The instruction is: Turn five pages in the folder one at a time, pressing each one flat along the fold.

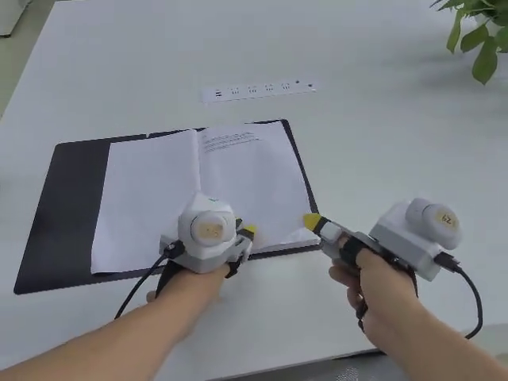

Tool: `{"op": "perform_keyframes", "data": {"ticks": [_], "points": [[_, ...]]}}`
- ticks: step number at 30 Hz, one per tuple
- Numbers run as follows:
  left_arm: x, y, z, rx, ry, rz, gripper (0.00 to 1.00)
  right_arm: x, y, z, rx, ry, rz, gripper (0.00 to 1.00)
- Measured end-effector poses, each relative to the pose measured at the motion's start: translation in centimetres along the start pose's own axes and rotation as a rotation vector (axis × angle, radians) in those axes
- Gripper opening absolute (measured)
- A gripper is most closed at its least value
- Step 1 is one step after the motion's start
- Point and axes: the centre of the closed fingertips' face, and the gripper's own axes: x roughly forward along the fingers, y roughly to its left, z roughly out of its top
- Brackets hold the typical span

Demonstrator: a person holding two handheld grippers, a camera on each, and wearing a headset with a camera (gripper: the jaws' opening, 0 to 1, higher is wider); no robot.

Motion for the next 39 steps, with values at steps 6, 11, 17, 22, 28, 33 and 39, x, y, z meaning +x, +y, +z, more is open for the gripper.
{"op": "perform_keyframes", "data": {"ticks": [6,11,17,22,28,33,39], "points": [[-4.0,1.6,2.0,-0.029,-0.075,0.01,0.2,0.0,5.7,0.3,-0.034,-0.02,0.143,0.0],[-7.3,3.4,3.2,-0.041,-0.128,0.043,0.21,0.5,10.6,-1.2,-0.054,-0.001,0.232,0.0],[-11.4,5.9,3.7,-0.057,-0.18,0.09,0.22,1.8,14.9,-3.7,-0.085,0.049,0.307,0.0],[-14.1,7.6,3.7,-0.054,-0.202,0.131,0.22,3.5,16.7,-6.0,-0.116,0.105,0.338,0.0],[-17.3,10.1,3.2,-0.054,-0.216,0.184,0.22,5.6,18.5,-9.3,-0.17,0.172,0.344,0.0],[-19.4,11.9,2.4,-0.062,-0.218,0.221,0.22,8.0,19.4,-12.5,-0.24,0.231,0.33,0.0],[-21.7,13.7,1.2,-0.068,-0.211,0.265,0.23,10.2,19.4,-15.9,-0.316,0.292,0.292,0.0]]}}
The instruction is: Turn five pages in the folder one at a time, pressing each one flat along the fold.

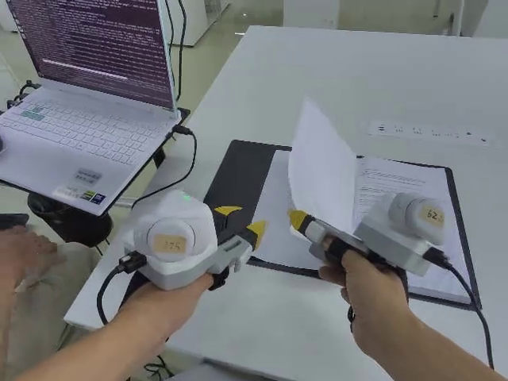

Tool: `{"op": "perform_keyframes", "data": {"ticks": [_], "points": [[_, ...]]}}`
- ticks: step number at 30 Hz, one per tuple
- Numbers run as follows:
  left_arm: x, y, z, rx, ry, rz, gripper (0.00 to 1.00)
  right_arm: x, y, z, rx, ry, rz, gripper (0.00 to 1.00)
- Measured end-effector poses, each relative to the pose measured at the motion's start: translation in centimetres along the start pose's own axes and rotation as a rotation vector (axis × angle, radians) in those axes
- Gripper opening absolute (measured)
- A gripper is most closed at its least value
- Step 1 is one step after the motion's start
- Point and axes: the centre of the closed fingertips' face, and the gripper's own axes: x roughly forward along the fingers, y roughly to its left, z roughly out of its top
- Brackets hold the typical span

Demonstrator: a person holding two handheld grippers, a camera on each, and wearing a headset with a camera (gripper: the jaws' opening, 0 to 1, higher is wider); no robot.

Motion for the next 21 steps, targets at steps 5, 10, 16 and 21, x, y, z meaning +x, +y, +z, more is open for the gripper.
{"op": "perform_keyframes", "data": {"ticks": [5,10,16,21], "points": [[-1.7,1.4,-0.6,-0.009,0.012,0.028,0.23,2.5,-0.8,-2.4,-0.048,0.066,-0.037,0.0],[-3.0,2.7,-1.9,-0.022,0.037,0.048,0.23,4.3,-2.0,-4.6,-0.085,0.13,-0.076,0.0],[-3.4,3.7,-3.9,-0.03,0.082,0.062,0.23,6.1,-4.0,-7.2,-0.122,0.2,-0.118,0.0],[-3.2,3.9,-4.9,-0.038,0.103,0.06,0.23,6.6,-4.8,-8.1,-0.114,0.22,-0.133,0.0]]}}
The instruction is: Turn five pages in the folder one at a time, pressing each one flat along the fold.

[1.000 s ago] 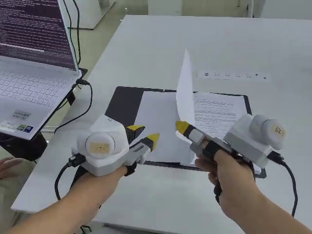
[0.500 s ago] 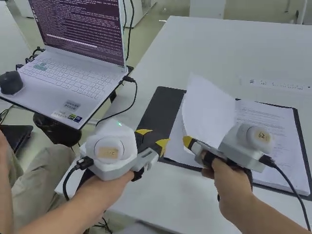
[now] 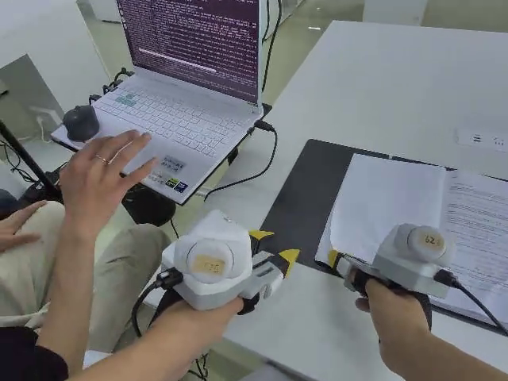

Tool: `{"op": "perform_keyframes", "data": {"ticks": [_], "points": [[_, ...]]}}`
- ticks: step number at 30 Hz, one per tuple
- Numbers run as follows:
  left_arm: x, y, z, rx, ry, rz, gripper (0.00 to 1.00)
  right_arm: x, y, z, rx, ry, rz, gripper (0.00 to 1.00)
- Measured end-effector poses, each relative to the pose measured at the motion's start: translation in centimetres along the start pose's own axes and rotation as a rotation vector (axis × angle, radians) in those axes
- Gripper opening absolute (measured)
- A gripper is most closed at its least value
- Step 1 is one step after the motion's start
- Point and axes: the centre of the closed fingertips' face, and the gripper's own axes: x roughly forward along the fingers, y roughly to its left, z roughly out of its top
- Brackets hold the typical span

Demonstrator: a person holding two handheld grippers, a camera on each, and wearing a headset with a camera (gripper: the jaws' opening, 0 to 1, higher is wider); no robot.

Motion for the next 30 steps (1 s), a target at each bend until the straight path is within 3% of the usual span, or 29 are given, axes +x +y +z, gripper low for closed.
{"op": "perform_keyframes", "data": {"ticks": [6,9,10,13,17,22,26,30], "points": [[1.0,-0.5,-0.7,0.008,0.024,-0.013,0.22,0.2,0.6,0.1,0.017,0.001,0.048,0.02],[1.4,-1.0,-0.9,0.014,0.036,-0.021,0.22,-0.1,1.4,0.1,0.056,0.002,0.093,0.12],[1.5,-1.1,-0.9,0.017,0.039,-0.023,0.22,-0.5,1.8,0.6,0.072,-0.021,0.12,0.14],[2.2,-1.4,-1.3,0.024,0.052,-0.034,0.22,-1.6,1.3,1.2,0.085,-0.045,0.122,0.12],[3.9,-2.5,-1.6,0.033,0.068,-0.059,0.23,-3.3,-0.4,2.8,0.118,-0.088,0.123,0.1],[6.8,-4.1,-1.9,0.06,0.084,-0.093,0.23,-5.4,-3.2,4.5,0.15,-0.129,0.08,0.09],[9.0,-4.5,-2.3,0.068,0.102,-0.101,0.23,-6.5,-5.8,5.7,0.176,-0.154,0.042,0.09],[10.9,-4.9,-3.1,0.075,0.132,-0.1,0.23,-7.2,-7.3,6.7,0.192,-0.167,0.011,0.06]]}}
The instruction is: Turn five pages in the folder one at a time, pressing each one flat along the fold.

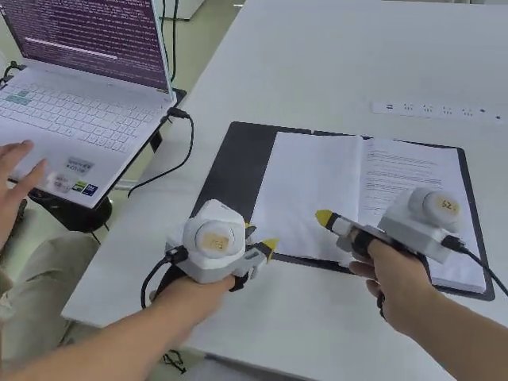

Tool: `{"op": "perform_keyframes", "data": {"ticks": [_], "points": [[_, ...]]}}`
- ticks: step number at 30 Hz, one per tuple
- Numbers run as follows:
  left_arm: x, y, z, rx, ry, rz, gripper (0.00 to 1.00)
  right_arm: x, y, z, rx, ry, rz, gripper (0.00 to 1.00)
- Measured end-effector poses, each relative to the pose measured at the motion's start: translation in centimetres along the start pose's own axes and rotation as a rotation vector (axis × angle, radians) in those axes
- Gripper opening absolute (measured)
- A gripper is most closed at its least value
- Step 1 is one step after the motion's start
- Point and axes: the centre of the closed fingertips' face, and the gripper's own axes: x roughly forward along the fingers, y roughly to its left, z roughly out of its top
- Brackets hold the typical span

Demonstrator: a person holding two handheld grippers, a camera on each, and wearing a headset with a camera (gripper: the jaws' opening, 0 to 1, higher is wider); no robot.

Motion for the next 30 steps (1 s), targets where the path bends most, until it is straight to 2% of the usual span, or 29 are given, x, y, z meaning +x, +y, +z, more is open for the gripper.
{"op": "perform_keyframes", "data": {"ticks": [4,10,17,24,30], "points": [[1.1,0.7,-0.9,-0.009,0.029,0.031,0.24,-0.3,-0.6,1.1,0.013,-0.013,-0.014,0.04],[1.6,1.1,-2.2,-0.012,0.056,0.056,0.24,0.0,-1.5,2.0,0.026,-0.014,-0.021,0.0],[1.6,1.1,-2.3,0.0,0.031,0.074,0.27,0.8,-2.6,3.3,0.092,-0.008,-0.027,0.0],[1.5,1.2,-2.3,0.0,0.003,0.079,0.27,2.5,-3.5,5.2,0.327,-0.03,0.004,0.0],[1.5,1.2,-2.3,0.011,-0.001,0.077,0.27,3.8,-4.4,5.3,0.426,0.001,0.008,0.0]]}}
